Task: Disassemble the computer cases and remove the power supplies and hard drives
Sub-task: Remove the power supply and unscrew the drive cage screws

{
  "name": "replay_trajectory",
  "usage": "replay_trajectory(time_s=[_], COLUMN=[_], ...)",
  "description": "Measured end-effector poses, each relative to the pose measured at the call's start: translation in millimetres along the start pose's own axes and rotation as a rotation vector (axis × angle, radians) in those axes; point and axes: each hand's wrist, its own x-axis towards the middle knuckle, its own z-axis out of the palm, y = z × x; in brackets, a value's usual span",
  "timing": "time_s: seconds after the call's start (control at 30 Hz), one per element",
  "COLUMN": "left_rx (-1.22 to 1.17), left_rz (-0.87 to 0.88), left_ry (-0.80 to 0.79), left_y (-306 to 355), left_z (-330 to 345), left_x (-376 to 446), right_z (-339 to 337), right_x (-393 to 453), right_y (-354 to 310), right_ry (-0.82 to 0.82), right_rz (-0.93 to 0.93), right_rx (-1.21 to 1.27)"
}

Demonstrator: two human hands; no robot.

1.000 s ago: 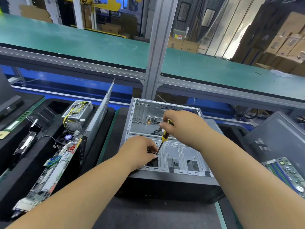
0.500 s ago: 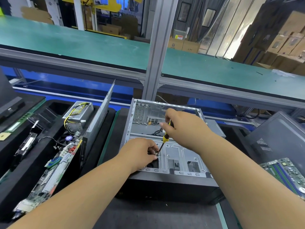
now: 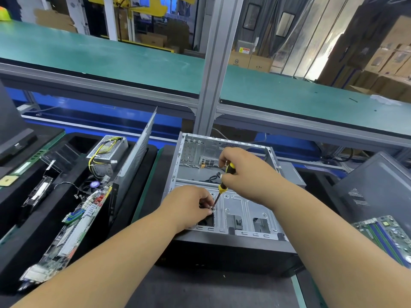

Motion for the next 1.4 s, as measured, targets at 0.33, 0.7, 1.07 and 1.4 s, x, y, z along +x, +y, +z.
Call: replay_trajectory(time_s=[0.33,0.7,1.07,1.4], left_rx=[0.068,0.101,0.087,0.028], left_rz=[-0.001,0.017,0.023,0.002], left_ry=[0.026,-0.060,-0.045,-0.057], left_y=[6.1,13.3,12.3,9.9], left_z=[-1.8,-10.5,-8.2,-7.9], left_x=[-0.5,3.9,2.7,4.5], right_z=[-3.9,-0.9,0.6,-1.4], right_x=[1.2,-3.3,2.3,0.2], right_y=[2.2,4.9,9.9,7.2], right_ry=[0.057,-0.036,0.029,-0.018], right_rz=[-0.034,-0.056,-0.088,-0.082], right_rx=[-0.217,0.076,-0.155,0.054])
